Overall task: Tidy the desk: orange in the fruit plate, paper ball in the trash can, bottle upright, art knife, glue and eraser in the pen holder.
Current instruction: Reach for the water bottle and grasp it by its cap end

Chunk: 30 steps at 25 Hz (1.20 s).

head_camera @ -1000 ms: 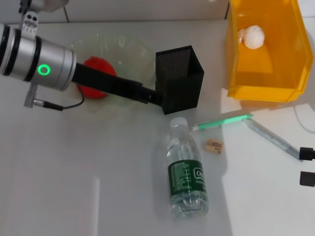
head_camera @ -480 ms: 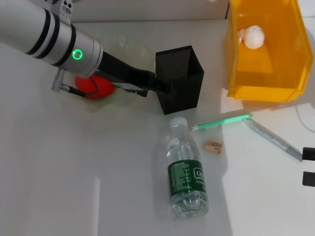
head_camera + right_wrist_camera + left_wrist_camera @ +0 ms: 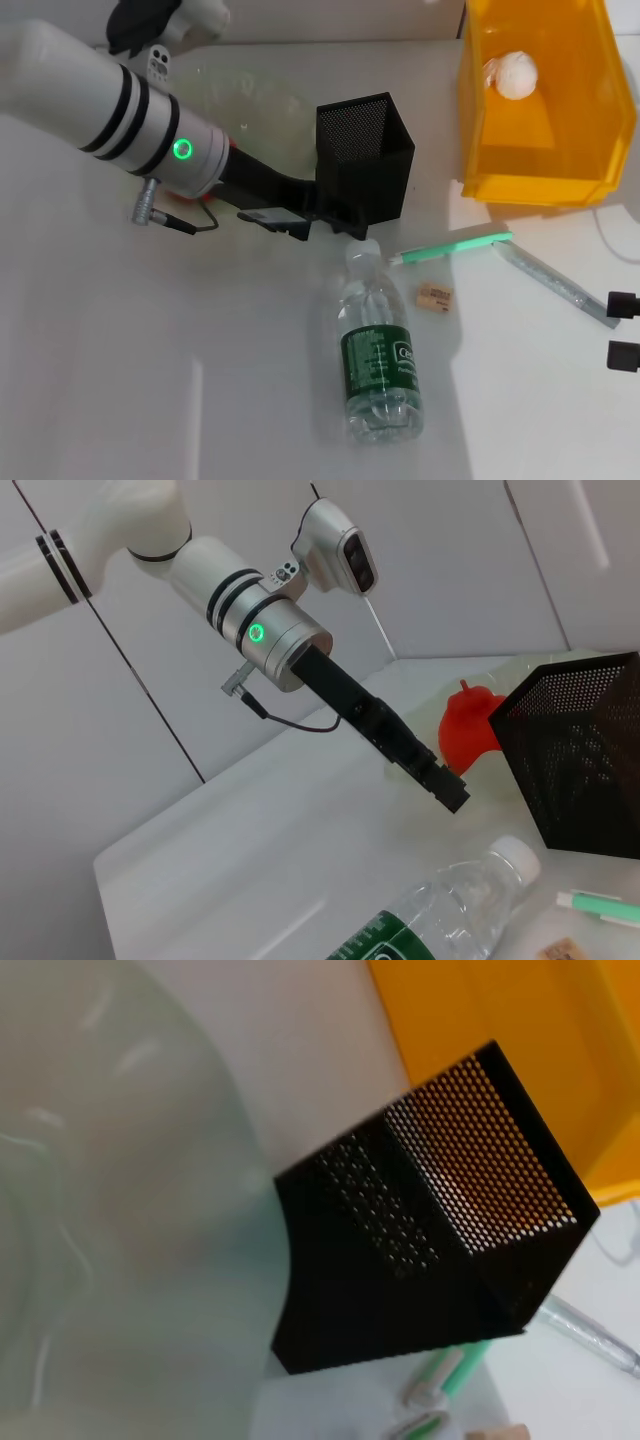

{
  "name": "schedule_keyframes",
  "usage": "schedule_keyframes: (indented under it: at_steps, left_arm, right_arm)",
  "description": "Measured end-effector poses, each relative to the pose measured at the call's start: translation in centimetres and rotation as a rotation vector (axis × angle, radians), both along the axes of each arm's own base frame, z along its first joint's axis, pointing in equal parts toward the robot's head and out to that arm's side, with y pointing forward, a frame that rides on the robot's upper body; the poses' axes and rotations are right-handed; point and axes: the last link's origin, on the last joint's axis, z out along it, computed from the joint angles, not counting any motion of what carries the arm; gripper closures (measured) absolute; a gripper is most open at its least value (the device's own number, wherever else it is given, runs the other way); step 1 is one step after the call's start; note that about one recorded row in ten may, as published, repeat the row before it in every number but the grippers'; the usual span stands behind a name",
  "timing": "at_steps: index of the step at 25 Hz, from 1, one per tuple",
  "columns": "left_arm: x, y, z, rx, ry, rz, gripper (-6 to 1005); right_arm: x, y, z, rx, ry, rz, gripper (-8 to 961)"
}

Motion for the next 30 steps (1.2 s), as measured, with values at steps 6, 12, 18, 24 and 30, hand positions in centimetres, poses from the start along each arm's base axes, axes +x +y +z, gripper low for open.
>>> schedule_keyframes:
  at_steps: [6,12,18,24,30]
  left_arm:
    - [0.2,0.2,-0.8,0.023,0.019,-0.004,248]
    - [-0.2,0.6,-1.2,0.058,0.035,-0.002,251]
    - [-0.9,0.8,-1.6,0.076,0.045,0.013,255]
    - [-0.4,0.6,-2.3,0.071,0.037,-0.004,258]
    - [0.0,0.3,-2.9,0.059,0.03,-0.016,261]
  right_arm:
    - [-0.3,0.3,-0.3,0.001,0.005,0.01,199]
    - [-0.4,0.7,-0.6,0.01,-0.004,0.007,200]
    - [-0.4,1.0,-0.8,0.015,-0.011,0.005,200]
    - [-0.4,1.1,-0.9,0.014,-0.014,0.005,201]
    - [-0.6,1.3,-0.9,0.017,-0.012,0.011,201]
